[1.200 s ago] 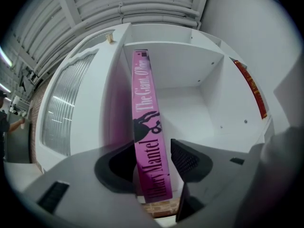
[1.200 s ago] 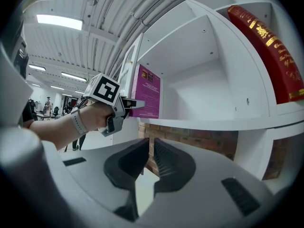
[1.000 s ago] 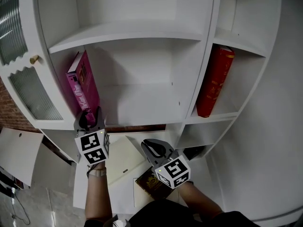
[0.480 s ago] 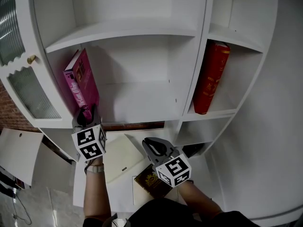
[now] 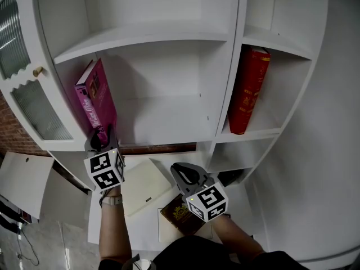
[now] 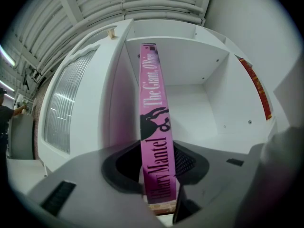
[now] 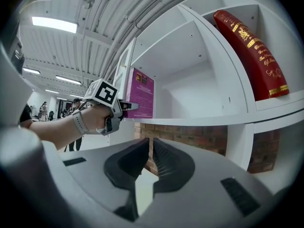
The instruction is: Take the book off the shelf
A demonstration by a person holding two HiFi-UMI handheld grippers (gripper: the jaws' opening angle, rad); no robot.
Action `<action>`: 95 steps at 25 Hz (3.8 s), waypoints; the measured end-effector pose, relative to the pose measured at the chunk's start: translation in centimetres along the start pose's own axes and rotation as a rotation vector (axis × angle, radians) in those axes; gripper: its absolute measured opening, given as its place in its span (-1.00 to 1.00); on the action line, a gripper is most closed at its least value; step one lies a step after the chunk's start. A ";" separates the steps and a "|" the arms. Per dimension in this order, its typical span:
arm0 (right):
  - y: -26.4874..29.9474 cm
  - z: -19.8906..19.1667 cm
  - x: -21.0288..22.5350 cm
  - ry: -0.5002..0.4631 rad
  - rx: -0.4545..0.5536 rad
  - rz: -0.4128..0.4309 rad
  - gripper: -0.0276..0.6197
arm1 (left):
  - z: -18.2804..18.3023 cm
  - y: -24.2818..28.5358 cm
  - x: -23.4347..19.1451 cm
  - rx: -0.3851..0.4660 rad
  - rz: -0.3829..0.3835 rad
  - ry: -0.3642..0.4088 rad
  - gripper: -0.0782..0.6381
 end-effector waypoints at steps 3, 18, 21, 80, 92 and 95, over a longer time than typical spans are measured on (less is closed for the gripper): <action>-0.2 0.0 0.0 0.004 -0.001 0.008 -0.83 | 0.1 -0.4 0.1 -0.002 0.007 0.003 -0.36; -1.9 0.3 -0.8 0.017 0.001 0.086 -0.83 | 0.5 -5.1 1.7 -0.014 0.080 0.035 -0.37; -2.5 0.3 -1.0 0.018 0.001 0.109 -0.82 | 0.6 -6.3 2.2 -0.018 0.096 0.043 -0.37; -10.2 -2.2 -11.0 -0.045 -0.084 0.623 -0.82 | -7.7 -34.1 11.2 -0.226 0.457 -0.050 -0.39; -10.6 -3.6 -12.3 -0.037 -0.098 0.673 -0.83 | -9.6 -38.3 13.6 -0.215 0.452 -0.043 -0.40; -10.9 -4.2 -12.5 -0.034 -0.102 0.686 -0.82 | -9.8 -39.4 14.3 -0.215 0.449 -0.043 -0.40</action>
Point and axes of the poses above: the fingertips, and each gripper's own axes: y forward along the fingers, x to its right, z out of its top, the point moved 9 cm from there along -y, backward along the fingers, and after that the axes turned 13 degrees about -z, right-handed, at the moved point
